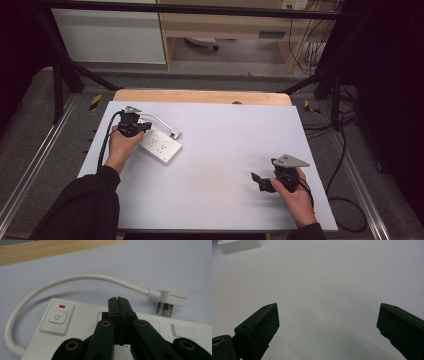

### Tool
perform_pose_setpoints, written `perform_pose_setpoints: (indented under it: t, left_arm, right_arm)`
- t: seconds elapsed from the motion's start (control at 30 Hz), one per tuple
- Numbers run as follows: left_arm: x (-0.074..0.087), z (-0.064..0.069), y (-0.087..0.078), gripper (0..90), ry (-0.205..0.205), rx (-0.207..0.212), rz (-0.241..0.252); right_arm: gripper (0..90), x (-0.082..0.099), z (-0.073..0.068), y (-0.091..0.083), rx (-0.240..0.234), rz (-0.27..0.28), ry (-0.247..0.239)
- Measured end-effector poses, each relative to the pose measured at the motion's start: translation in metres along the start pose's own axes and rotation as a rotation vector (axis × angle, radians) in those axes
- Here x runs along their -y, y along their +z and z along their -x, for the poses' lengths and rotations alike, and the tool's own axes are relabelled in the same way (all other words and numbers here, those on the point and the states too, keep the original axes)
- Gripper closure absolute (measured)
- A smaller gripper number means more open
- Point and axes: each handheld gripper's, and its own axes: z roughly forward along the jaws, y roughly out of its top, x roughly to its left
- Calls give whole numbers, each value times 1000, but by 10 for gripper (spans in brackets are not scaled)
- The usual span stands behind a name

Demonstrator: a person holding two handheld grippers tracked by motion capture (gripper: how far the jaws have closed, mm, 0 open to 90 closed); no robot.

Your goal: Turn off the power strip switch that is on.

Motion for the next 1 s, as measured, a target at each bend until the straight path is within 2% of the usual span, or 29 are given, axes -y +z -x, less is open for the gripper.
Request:
perform_pose_setpoints:
  t: [1.0]
  left_arm:
    - [3,3,8,900,16,-3,-24]
  right_arm:
    - [47,0,0,0,-1,1,-3]
